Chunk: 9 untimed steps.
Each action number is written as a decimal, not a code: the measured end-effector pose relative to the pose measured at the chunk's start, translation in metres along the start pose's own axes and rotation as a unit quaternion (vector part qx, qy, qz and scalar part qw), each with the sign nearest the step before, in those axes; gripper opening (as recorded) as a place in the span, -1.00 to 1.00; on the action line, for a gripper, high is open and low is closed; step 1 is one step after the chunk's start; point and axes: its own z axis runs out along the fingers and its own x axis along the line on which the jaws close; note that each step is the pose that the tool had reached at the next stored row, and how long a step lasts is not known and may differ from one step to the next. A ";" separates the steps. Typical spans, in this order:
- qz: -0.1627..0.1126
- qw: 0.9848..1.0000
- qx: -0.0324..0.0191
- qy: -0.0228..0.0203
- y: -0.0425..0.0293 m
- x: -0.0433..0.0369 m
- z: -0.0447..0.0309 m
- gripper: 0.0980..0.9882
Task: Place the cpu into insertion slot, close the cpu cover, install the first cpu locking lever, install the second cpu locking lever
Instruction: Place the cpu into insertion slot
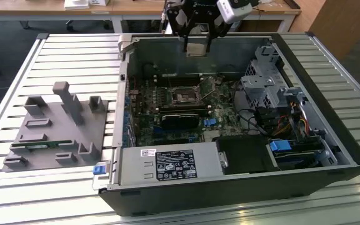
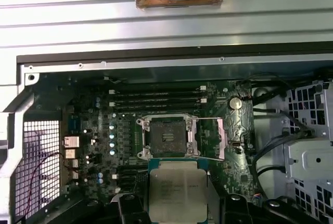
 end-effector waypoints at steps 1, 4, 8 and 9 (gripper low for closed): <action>0.003 1.000 0.000 0.000 0.0000 0.0000 0.0000 -0.01; 0.010 1.000 0.000 -0.001 0.0000 0.0000 0.0000 -0.01; 0.020 1.000 0.000 -0.002 0.0000 0.0000 0.0001 -0.01; 0.023 1.000 0.000 -0.002 0.0000 0.0000 0.0001 -0.01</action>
